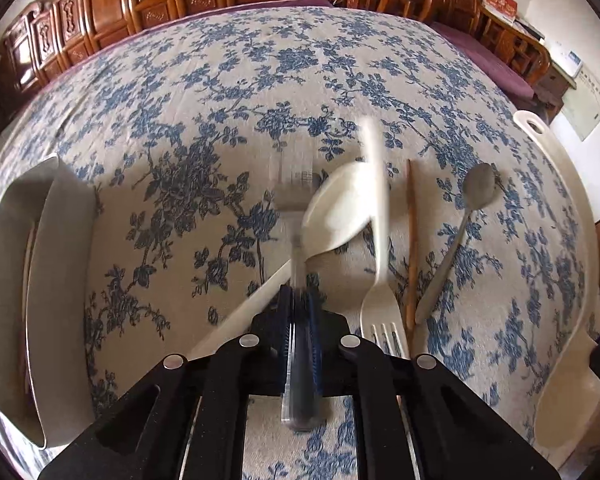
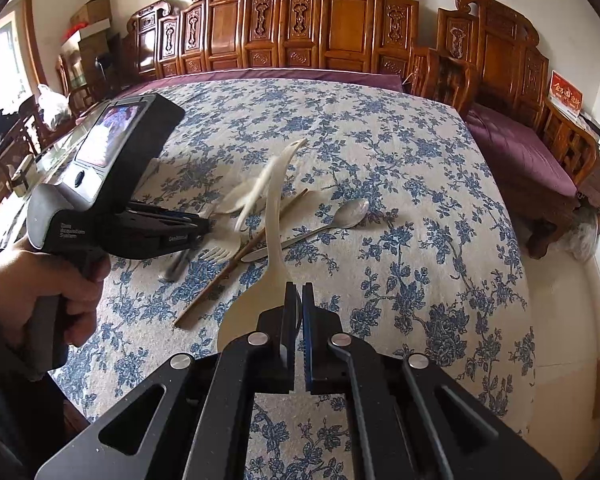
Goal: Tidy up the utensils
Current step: 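Carry the metal fork into the tray and open the left gripper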
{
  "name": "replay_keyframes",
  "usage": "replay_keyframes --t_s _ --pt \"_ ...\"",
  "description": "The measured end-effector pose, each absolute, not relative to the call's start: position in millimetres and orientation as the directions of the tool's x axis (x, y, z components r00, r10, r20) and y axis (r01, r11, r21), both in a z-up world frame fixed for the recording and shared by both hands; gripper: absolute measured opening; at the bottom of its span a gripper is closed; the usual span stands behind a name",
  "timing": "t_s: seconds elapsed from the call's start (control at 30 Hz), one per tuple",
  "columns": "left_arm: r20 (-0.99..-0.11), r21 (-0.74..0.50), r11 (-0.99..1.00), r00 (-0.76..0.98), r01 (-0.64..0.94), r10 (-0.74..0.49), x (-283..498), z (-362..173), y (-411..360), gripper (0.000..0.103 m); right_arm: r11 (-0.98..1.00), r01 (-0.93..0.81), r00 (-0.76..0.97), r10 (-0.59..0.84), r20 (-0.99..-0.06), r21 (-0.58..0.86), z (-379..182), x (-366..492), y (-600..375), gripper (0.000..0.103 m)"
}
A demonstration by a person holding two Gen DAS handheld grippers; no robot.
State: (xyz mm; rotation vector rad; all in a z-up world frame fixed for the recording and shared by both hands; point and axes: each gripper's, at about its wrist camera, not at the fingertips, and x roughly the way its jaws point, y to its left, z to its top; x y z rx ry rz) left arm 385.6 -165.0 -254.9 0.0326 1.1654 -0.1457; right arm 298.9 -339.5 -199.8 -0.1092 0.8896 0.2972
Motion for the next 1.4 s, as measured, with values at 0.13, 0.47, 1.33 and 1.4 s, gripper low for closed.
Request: replay_keyframes --t_s 0.13,0.47,1.33,1.4 --pt "-0.907 -0.066 0.988 0.405 0.141 -0.118 372 -245 -154 0.007 0.952 -0.303 0.596 0.211 -0.775 0.026 -197 296 -332 0.004" --pt "-0.868 -0.096 0.983 0.471 0.16 -0.161 346 -202 -120 0.007 0.948 -0.318 0.595 0.214 -0.774 0.018 -189 293 -304 0.004" --pt "-0.84 -0.092 0.986 0.522 0.138 -0.151 319 -163 7 0.007 0.917 -0.399 0.569 0.261 -0.78 0.015 -175 310 -200 0.004" --pt "-0.847 -0.089 0.987 0.512 0.131 -0.144 322 -167 19 0.007 0.916 -0.402 0.567 0.264 -0.78 0.018 -175 312 -193 0.004"
